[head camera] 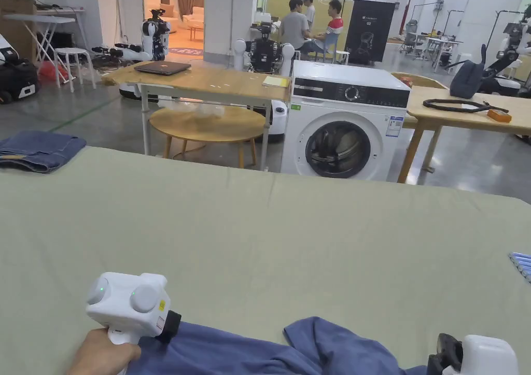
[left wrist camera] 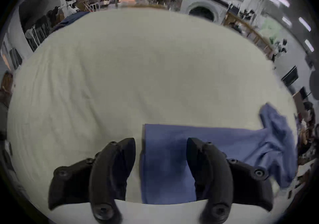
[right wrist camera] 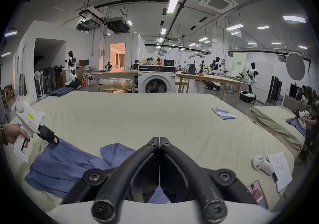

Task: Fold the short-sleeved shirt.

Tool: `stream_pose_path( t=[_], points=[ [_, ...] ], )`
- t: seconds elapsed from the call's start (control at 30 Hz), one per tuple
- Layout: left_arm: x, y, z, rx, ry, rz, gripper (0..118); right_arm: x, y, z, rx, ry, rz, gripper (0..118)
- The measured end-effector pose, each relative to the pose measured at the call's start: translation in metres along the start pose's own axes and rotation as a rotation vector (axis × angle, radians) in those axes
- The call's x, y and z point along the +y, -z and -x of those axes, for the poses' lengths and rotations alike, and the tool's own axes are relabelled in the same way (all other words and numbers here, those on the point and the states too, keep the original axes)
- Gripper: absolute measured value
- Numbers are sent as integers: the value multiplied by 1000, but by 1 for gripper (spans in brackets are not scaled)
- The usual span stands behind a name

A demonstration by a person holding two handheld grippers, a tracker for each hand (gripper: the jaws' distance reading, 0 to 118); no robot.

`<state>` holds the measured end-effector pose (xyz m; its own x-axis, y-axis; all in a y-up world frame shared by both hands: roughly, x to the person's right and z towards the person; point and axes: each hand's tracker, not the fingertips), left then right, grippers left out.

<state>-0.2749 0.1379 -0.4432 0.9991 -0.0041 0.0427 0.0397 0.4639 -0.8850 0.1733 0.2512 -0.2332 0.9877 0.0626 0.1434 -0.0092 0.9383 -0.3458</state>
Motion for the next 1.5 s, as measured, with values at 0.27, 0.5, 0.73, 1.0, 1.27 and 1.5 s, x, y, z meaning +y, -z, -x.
stream_pose_path(
  t=[0.27, 0.5, 0.73, 1.0, 1.27, 1.5],
  points=[
    [-18, -23, -12, -83, 16, -89, 0, -3, 18, -28, -6, 59, 93, 0],
    [-40, -81, 7, -108, -52, -231, 0, 6, 76, -57, 30, 60, 327, 0],
    [-68, -103, 18, -108, -60, -282, 0, -26, 143, -48, 81, -5, 570, 75],
    [-83, -106, 25, -107, -77, -270, 0, -56, 150, -37, 91, -12, 608, 74],
    [-80, -147, 42, -95, -109, -362, 0, -3, 86, -54, 84, 32, 382, 2],
    [-50, -214, 70, -44, -121, -495, 0, 72, 43, -62, 84, 32, 157, 1]
  ],
)
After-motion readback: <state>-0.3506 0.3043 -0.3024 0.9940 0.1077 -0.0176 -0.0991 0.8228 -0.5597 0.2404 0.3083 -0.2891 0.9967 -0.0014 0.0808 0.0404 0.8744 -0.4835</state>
